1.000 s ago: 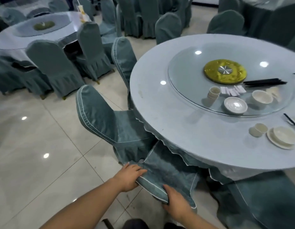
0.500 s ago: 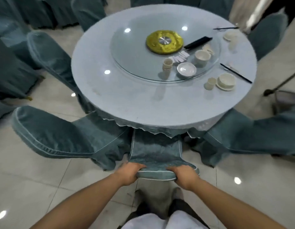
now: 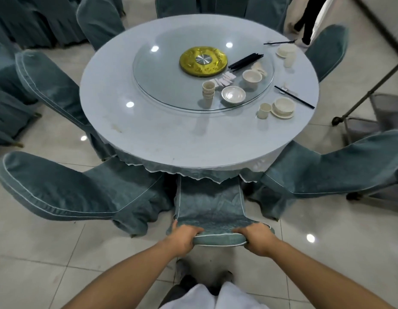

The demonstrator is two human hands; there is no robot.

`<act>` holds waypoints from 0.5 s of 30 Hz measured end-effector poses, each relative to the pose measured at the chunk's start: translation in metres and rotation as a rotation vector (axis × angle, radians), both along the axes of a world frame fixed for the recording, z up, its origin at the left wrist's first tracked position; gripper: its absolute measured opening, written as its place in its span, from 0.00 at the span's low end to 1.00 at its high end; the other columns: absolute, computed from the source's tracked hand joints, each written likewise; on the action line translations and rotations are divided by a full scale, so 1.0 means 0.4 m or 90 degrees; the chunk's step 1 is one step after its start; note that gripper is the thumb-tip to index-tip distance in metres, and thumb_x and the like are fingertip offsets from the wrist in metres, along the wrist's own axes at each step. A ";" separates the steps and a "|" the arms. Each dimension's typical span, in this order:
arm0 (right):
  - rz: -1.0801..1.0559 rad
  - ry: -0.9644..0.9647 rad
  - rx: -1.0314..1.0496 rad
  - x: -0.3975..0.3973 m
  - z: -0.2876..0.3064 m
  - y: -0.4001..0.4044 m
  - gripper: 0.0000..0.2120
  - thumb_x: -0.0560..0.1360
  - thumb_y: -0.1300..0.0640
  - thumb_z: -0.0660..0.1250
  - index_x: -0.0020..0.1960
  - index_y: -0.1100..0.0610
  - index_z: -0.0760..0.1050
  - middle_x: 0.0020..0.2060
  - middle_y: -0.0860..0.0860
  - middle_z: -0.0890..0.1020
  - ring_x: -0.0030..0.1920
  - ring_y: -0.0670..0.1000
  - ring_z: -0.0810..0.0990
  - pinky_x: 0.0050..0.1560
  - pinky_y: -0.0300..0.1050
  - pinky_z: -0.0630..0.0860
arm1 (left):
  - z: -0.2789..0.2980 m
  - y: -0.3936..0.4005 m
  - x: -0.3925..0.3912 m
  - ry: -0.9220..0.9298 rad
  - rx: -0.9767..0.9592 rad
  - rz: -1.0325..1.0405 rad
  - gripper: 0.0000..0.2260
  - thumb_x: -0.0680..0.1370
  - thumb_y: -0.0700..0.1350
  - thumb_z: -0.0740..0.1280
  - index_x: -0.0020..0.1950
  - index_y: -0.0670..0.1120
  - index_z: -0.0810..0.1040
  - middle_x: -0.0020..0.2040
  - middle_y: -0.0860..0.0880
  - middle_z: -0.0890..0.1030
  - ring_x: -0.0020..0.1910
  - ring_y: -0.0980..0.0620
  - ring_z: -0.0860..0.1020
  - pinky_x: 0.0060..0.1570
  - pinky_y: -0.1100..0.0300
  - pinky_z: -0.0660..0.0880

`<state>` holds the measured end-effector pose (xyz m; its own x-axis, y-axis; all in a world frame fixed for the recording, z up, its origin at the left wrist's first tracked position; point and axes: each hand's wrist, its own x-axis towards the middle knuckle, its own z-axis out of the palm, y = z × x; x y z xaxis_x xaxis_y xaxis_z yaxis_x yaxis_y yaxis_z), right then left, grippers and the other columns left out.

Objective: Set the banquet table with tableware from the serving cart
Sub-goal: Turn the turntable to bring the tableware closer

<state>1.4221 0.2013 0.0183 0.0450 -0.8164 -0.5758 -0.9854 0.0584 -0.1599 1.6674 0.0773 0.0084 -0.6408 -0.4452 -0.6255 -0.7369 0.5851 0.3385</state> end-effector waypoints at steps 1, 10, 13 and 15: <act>-0.002 0.002 -0.001 -0.010 0.001 0.011 0.19 0.73 0.53 0.62 0.63 0.40 0.71 0.49 0.47 0.84 0.50 0.53 0.81 0.47 0.47 0.75 | 0.002 0.011 -0.008 0.007 0.004 -0.006 0.24 0.75 0.37 0.60 0.66 0.60 0.73 0.62 0.55 0.80 0.66 0.50 0.74 0.73 0.42 0.55; 0.008 0.009 0.011 -0.063 0.001 0.084 0.25 0.74 0.52 0.61 0.70 0.38 0.68 0.54 0.47 0.84 0.54 0.52 0.81 0.52 0.45 0.74 | -0.006 0.099 -0.056 0.038 0.022 -0.041 0.28 0.74 0.37 0.61 0.72 0.57 0.69 0.68 0.53 0.77 0.65 0.48 0.75 0.64 0.54 0.73; 0.005 -0.017 0.019 -0.059 0.006 0.083 0.22 0.74 0.49 0.62 0.67 0.38 0.70 0.54 0.47 0.83 0.54 0.53 0.81 0.51 0.46 0.74 | -0.002 0.097 -0.051 0.049 0.041 -0.044 0.28 0.74 0.37 0.62 0.71 0.56 0.70 0.67 0.54 0.77 0.65 0.49 0.76 0.63 0.56 0.73; -0.001 -0.050 0.036 -0.051 0.010 0.081 0.20 0.72 0.42 0.63 0.63 0.41 0.72 0.53 0.46 0.83 0.53 0.54 0.81 0.50 0.48 0.75 | 0.004 0.094 -0.048 0.054 0.061 -0.051 0.26 0.72 0.37 0.63 0.68 0.56 0.72 0.64 0.53 0.79 0.62 0.49 0.77 0.60 0.56 0.74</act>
<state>1.4017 0.2337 0.0223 0.0905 -0.7830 -0.6153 -0.9698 0.0712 -0.2333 1.6484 0.1149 0.0102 -0.7248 -0.3309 -0.6043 -0.6550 0.6030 0.4554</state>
